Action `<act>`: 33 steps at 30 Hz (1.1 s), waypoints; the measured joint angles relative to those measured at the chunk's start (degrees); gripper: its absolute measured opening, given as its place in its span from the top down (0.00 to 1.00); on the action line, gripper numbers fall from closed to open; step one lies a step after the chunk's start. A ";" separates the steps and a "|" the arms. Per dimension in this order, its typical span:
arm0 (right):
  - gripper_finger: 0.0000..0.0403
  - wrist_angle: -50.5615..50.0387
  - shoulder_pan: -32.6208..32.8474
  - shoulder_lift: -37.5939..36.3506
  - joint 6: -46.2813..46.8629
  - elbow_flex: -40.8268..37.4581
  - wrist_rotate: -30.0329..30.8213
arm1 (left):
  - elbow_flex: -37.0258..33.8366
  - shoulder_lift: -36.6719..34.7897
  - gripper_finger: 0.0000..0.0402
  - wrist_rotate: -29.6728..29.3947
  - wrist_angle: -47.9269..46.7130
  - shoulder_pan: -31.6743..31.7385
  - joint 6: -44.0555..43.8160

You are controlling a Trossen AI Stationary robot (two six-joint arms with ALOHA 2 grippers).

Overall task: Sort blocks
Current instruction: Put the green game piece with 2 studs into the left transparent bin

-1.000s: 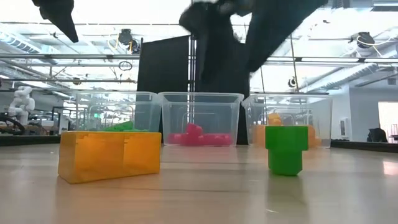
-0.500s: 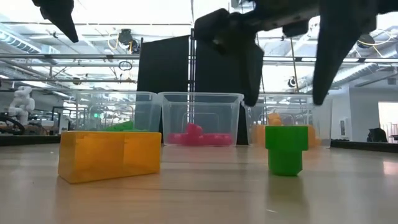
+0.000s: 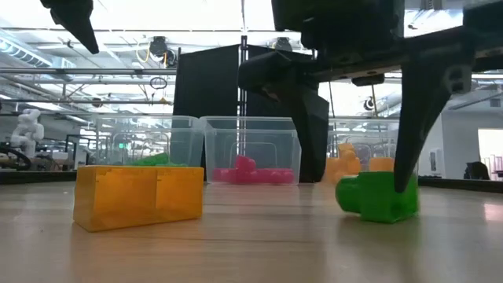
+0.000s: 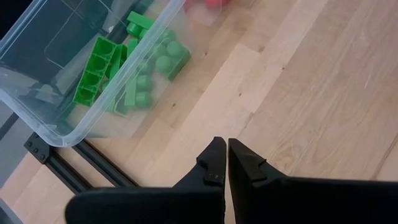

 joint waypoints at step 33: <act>0.61 -2.96 -3.49 -1.12 12.45 0.01 0.15 | 0.00 0.00 1.00 0.02 -0.20 0.00 0.28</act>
